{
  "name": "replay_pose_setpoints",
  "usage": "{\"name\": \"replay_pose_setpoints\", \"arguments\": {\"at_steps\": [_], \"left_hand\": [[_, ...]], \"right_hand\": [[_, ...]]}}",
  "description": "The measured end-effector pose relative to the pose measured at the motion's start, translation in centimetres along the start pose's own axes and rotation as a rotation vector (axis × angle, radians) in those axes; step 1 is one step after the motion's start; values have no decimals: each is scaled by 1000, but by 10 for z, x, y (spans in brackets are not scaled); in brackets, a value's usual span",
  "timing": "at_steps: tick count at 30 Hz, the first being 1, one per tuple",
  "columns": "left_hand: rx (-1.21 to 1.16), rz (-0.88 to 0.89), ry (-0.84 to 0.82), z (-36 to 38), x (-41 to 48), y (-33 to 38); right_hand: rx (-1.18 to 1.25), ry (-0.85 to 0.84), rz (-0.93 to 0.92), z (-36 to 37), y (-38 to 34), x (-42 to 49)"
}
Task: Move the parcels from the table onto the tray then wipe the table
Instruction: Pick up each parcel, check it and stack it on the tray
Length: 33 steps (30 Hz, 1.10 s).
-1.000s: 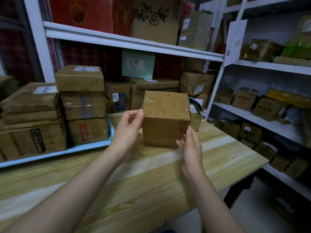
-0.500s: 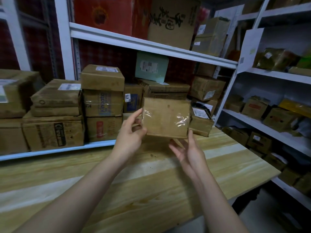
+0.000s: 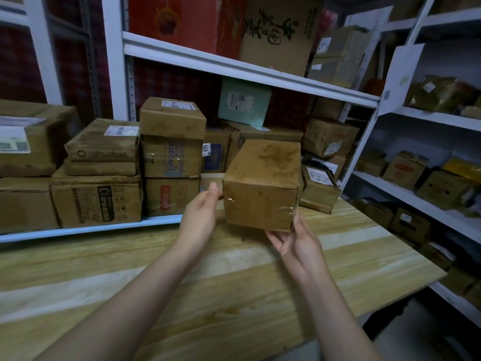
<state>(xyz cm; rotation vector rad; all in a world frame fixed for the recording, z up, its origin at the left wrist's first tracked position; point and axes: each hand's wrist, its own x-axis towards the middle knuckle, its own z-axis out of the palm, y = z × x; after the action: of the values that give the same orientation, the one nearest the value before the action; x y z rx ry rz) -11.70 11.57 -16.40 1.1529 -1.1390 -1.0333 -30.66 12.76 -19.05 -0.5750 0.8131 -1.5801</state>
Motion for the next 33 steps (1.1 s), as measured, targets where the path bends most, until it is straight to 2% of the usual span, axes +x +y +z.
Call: {"name": "replay_pose_setpoints", "arguments": {"at_steps": [13, 25, 29, 33], "left_hand": [[80, -185, -11, 12, 4, -16], [257, -6, 35, 19, 5, -19], [82, 16, -62, 29, 1, -9], [27, 11, -118, 33, -6, 2]], "right_hand": [[77, -51, 43, -16, 1, 9], [48, -27, -7, -13, 1, 9], [24, 14, -51, -15, 0, 8], [128, 9, -95, -20, -5, 12]]}}
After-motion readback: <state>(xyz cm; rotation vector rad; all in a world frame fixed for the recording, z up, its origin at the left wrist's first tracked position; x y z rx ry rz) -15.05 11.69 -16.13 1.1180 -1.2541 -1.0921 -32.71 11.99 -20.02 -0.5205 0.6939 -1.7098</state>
